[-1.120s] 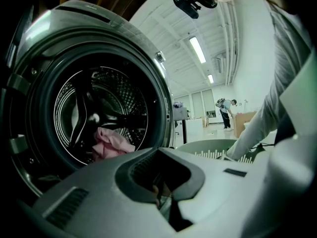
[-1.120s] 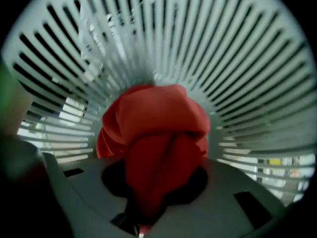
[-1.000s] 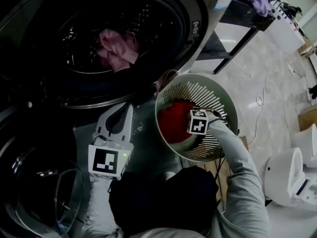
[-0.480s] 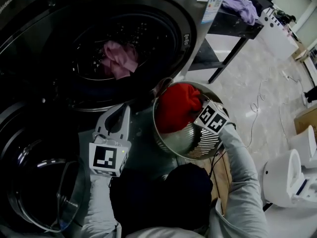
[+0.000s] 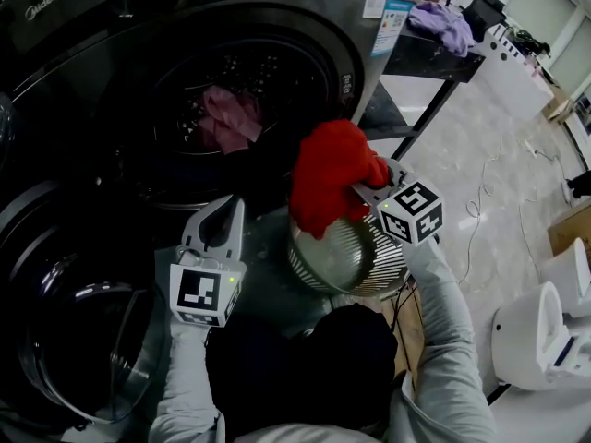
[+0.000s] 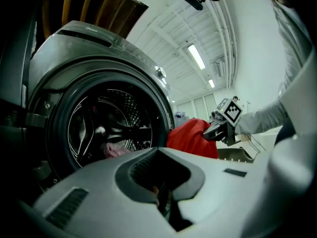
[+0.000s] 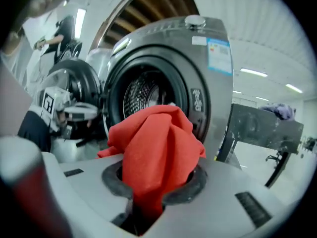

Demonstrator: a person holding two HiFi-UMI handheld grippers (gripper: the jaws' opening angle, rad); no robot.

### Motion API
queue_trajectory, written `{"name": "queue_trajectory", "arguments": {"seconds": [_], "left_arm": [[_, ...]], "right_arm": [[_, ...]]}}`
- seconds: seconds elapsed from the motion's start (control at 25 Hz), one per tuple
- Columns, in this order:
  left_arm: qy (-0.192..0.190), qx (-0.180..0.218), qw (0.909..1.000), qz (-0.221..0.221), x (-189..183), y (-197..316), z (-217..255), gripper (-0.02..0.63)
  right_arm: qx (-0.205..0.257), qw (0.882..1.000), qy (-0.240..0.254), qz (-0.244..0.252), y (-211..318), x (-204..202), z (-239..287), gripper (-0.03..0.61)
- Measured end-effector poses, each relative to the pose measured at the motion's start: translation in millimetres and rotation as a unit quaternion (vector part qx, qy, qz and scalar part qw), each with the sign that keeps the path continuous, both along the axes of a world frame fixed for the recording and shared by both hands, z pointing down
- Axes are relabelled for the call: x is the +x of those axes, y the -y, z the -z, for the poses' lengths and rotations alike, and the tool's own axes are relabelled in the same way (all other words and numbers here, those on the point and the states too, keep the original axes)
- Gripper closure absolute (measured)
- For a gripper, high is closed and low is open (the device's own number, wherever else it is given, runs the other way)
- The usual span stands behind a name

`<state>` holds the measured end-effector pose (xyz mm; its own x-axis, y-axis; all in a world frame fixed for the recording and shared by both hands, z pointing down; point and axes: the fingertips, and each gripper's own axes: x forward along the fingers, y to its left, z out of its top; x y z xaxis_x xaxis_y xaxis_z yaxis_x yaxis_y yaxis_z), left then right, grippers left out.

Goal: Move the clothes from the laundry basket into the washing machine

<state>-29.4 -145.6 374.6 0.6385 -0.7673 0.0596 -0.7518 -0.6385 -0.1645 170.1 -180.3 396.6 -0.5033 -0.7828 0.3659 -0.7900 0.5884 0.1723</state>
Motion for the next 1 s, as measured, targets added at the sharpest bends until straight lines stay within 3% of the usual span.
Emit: {"name": "queue_trajectory", "arguments": {"seconds": [0.24, 0.48, 1.0], "left_arm": [[0.001, 0.005, 1.0, -0.001, -3.6, -1.2, 0.8, 0.595], [-0.004, 0.006, 1.0, 0.003, -6.1, 1.8, 0.9, 0.595], [-0.012, 0.0, 0.9998, 0.018, -15.1, 10.7, -5.7, 0.595]], "right_arm": [[0.075, 0.993, 0.09, -0.021, 19.5, -29.7, 47.3, 0.459], [0.111, 0.984, 0.133, -0.039, 51.1, -64.7, 62.6, 0.459], [0.148, 0.977, 0.154, -0.027, 145.7, -170.5, 54.5, 0.459]]}}
